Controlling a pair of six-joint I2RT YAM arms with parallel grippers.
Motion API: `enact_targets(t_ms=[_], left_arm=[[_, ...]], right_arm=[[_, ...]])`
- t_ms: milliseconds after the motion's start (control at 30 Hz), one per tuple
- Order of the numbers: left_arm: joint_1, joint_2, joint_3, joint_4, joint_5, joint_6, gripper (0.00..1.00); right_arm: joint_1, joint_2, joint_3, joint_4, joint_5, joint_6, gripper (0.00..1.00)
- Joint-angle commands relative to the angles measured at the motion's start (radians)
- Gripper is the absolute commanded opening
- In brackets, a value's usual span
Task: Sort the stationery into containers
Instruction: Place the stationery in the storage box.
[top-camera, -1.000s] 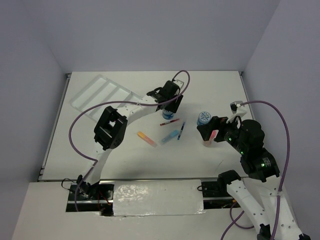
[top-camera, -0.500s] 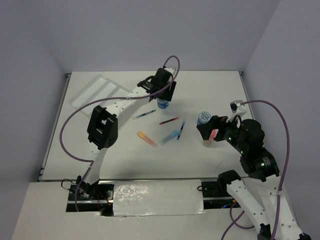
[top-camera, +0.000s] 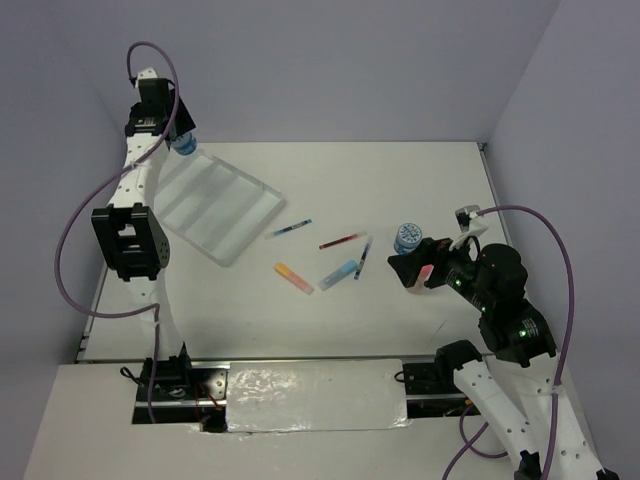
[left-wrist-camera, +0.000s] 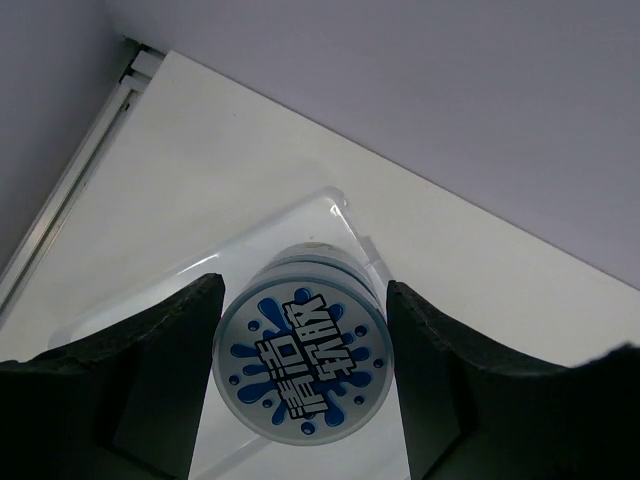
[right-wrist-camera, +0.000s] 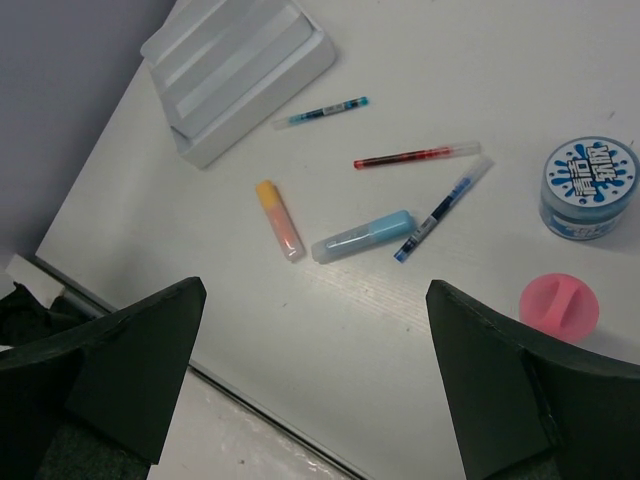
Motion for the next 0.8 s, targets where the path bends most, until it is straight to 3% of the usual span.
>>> enact_targets(t_ms=[0, 133, 633, 767], left_arm=[[0.008, 0.059, 0.115, 0.134, 0.146, 0.006, 0.00], [0.037, 0.128, 0.180, 0.173, 0.191, 0.016, 0.00], [0.047, 0.225, 0.095, 0.282, 0.139, 0.079, 0.00], [0.048, 0.239, 0.054, 0.300, 0.107, 0.085, 0.07]], right_arm=[[0.011, -0.002, -0.003, 0.056, -0.050, -0.003, 1.00], [0.012, -0.005, 0.002, 0.049, -0.033, -0.014, 1.00], [0.023, 0.001, 0.005, 0.036, -0.015, 0.002, 1.00], [0.026, 0.006, 0.006, 0.041, -0.013, 0.011, 1.00]])
